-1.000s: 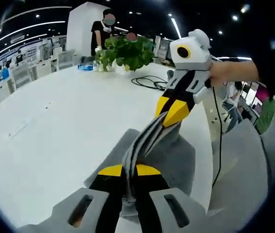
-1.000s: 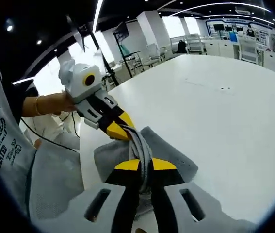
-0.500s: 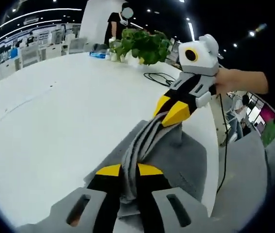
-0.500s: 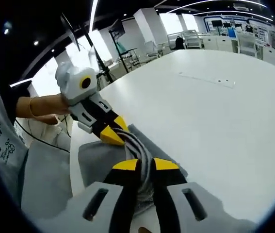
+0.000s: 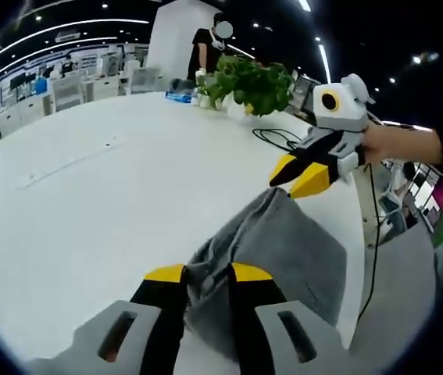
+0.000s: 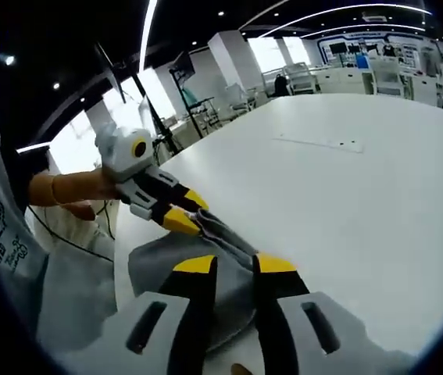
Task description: Fold the towel on the table until its edges align and the towel forms a compact rectangular stack.
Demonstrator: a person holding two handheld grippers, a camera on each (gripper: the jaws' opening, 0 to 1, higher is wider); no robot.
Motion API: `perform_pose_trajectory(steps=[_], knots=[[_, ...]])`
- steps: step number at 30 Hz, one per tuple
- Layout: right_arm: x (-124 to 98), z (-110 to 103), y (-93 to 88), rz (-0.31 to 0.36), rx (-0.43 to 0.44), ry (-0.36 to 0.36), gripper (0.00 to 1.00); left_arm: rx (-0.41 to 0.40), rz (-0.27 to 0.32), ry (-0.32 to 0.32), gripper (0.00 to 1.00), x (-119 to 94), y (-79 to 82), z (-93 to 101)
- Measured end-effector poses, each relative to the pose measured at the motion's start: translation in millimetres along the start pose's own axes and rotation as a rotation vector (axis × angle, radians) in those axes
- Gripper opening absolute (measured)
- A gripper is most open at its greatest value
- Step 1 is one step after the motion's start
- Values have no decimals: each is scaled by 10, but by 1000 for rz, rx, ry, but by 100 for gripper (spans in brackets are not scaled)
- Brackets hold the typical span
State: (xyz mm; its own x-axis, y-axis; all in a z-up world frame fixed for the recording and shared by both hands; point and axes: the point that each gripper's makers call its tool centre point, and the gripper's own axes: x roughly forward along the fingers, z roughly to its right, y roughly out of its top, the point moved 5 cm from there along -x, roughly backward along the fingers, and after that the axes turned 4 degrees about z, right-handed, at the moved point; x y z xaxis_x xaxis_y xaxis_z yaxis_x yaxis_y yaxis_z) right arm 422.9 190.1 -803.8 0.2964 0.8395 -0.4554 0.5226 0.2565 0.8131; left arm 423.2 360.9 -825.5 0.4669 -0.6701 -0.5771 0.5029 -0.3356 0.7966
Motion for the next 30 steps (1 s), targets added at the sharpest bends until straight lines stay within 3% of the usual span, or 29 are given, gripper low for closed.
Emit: perform_pose_trajectory(steps=[4,9,19,25,30], knots=[[-10,10,-24,-2,-8,-19,17,-18,42,54,21,-105,79,-77],[-8,30,-55,10,10,-32,15,-24,87,27,20,-182,141,-57],[33,180,-221,-31,-7,-89,15,62,7,-123,14,-89,-57,200],[52,246,-288,-56,0,-118,18,57,-60,-84,23,44,-242,86],[5,244,-261,-56,-15,-131,25,53,-55,-66,25,19,-208,66]])
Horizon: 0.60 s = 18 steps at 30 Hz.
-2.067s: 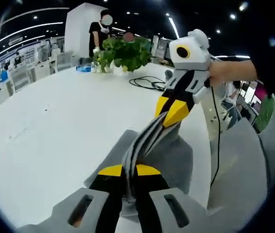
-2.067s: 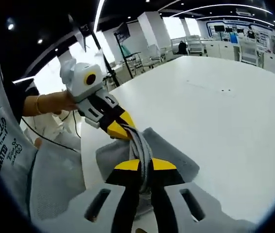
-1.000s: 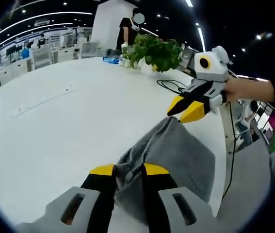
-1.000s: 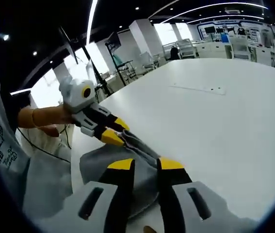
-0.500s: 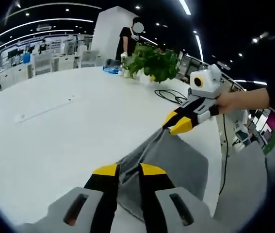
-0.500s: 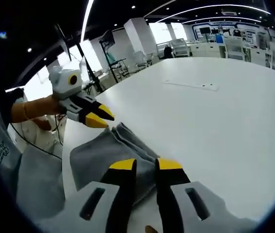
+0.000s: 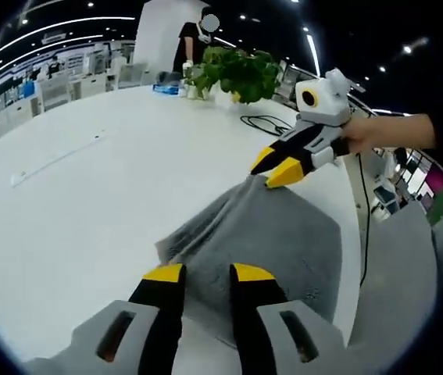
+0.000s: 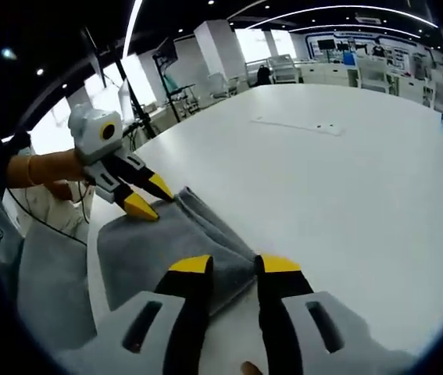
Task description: Fold the towel on the table until its edges align and the towel forms a compact rectangular stack.
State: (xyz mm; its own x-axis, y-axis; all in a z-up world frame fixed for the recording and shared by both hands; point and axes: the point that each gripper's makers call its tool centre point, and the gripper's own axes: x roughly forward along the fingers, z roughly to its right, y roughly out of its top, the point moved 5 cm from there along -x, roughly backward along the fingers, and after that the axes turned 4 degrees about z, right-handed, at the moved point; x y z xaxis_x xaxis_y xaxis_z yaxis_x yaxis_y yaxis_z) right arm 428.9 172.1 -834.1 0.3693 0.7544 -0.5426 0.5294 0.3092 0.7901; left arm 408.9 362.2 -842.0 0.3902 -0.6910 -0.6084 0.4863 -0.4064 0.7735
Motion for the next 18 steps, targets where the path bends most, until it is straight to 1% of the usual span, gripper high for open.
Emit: perform_pose_trajectory(steps=[2,3,4,6,7,8,11,13,14,15,18], knots=[[-29,20,-7,1,0,-12,28,10,3,19,29,-24,7,-16],[-47,50,-15,1,-3,-35,31,13,-2,32,32,-25,-9,-48],[-57,58,-25,0,-1,-40,34,13,-4,36,36,-31,-14,-55],[-80,76,-39,2,3,-52,38,13,-21,62,41,-75,-51,-92],[-93,78,-46,4,6,-53,38,21,-22,90,41,-99,-61,-128],[-112,71,-54,5,9,-55,38,30,-15,137,40,-141,-64,-178],[-155,44,-85,2,6,-54,39,-6,2,150,42,-214,-75,-149],[-190,36,-115,0,9,-55,40,-12,7,153,42,-237,-105,-152],[-207,40,-125,3,12,-64,40,-12,6,154,43,-249,-119,-142],[-236,61,-136,11,16,-88,42,-11,3,155,43,-273,-135,-109],[-302,70,-178,16,26,-109,46,-15,4,155,46,-315,-181,-63]])
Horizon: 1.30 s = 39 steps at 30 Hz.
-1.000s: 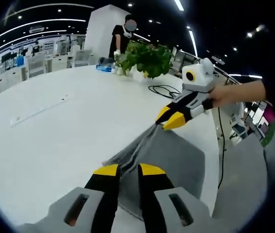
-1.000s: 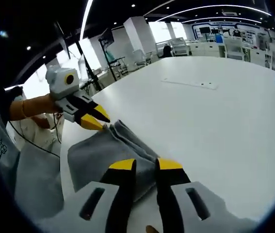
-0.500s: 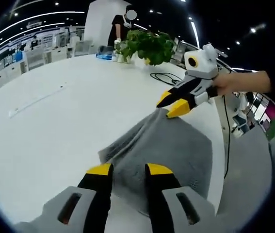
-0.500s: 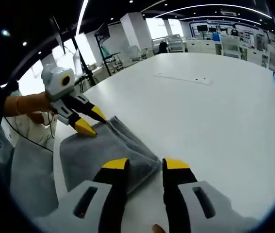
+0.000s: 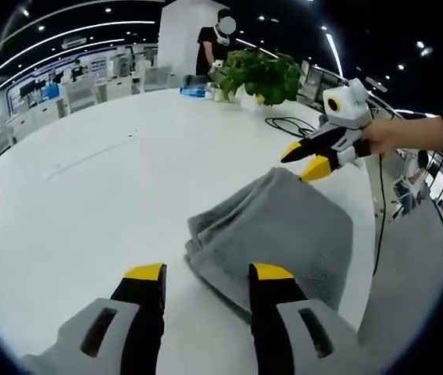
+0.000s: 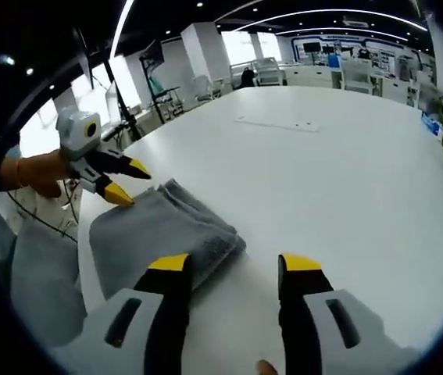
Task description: Fold the towel on the table until its edges align and the towel forms a compact rectangular stack.
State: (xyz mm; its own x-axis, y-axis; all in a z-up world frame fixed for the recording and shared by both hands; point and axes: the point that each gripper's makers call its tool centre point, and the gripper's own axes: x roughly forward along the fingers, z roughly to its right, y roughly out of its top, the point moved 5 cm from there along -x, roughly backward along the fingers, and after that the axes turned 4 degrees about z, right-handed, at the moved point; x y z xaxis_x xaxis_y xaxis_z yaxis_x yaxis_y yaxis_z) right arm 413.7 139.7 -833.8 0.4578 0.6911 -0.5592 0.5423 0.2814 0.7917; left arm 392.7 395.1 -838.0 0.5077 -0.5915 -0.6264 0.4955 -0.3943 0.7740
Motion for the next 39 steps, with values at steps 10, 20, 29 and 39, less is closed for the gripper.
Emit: perform_pose_trajectory(steps=[10,20,29,39], knots=[[-189,-31,-274,-40,0,-11,47,-42,-7,16,49,-213,-212,73],[-252,-159,-501,-53,23,-4,48,-17,-56,27,50,-360,-435,201],[-263,-401,-691,-97,-2,23,46,-11,-97,8,49,-388,-650,408],[-393,-497,-849,-128,-36,27,46,-14,-126,-13,52,-514,-832,535]])
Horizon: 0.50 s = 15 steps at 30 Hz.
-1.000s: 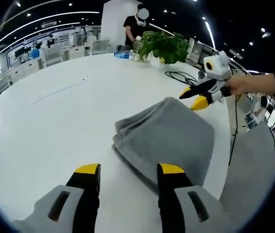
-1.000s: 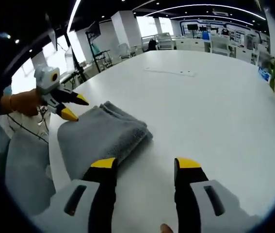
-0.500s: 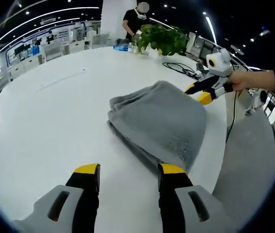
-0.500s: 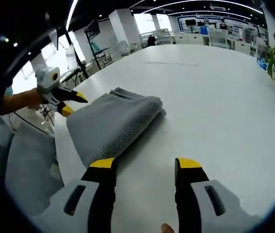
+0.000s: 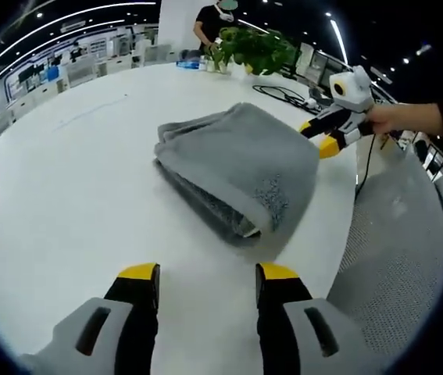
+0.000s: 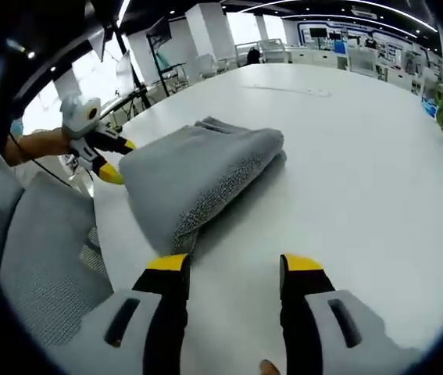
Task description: Fold the towel on the table until its edges align and the towel forms a compact rectangular stack.
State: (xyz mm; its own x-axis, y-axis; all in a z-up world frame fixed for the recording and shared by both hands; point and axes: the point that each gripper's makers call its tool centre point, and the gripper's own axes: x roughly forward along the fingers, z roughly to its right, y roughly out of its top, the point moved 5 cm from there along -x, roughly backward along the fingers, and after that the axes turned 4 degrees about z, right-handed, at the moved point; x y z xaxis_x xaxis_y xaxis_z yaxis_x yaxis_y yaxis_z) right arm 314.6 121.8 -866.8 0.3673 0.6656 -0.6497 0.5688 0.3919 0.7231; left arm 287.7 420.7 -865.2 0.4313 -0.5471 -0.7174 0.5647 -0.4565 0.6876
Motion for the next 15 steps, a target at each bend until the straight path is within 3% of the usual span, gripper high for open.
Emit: perform_pose_trajectory(steps=[5,15], knots=[[34,-132,-52,-17,-13,35,48,11,26,-40,52,39,71,111],[173,-318,112,3,-61,105,47,50,33,-88,52,200,218,233]])
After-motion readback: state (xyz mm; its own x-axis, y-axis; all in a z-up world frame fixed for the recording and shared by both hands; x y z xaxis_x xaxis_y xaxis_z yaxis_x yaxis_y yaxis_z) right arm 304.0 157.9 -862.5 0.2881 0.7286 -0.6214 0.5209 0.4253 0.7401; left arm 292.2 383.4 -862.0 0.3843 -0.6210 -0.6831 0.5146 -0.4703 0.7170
